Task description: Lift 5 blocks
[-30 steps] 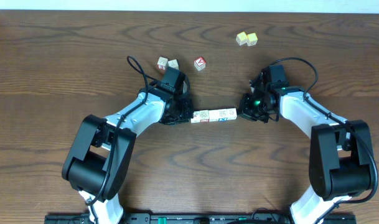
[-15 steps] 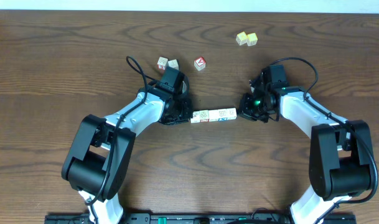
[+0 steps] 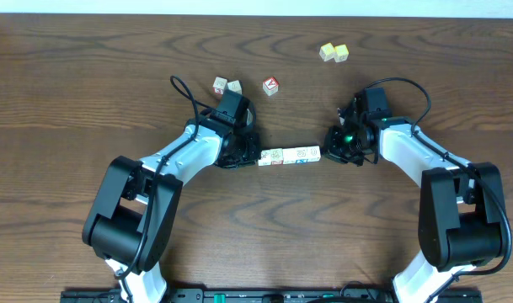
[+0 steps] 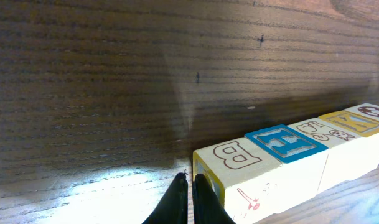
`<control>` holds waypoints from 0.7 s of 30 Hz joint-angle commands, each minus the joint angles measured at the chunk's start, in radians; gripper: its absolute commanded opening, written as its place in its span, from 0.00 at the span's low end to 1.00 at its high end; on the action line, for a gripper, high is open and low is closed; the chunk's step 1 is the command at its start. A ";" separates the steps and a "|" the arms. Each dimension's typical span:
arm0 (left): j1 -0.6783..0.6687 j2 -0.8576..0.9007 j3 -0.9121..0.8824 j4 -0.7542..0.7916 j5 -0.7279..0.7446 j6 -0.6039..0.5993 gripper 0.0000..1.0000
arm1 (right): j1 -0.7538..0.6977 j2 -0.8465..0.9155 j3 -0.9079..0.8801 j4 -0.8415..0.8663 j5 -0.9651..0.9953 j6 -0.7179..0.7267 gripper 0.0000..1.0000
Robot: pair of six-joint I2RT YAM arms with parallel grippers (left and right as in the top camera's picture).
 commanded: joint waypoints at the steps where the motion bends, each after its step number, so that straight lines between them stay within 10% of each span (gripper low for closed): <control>1: -0.013 -0.036 0.003 0.010 0.098 0.002 0.07 | 0.015 -0.017 -0.003 0.003 -0.140 -0.005 0.01; 21: -0.013 -0.074 0.004 0.002 0.101 0.002 0.07 | 0.020 -0.029 0.016 0.006 -0.214 0.005 0.01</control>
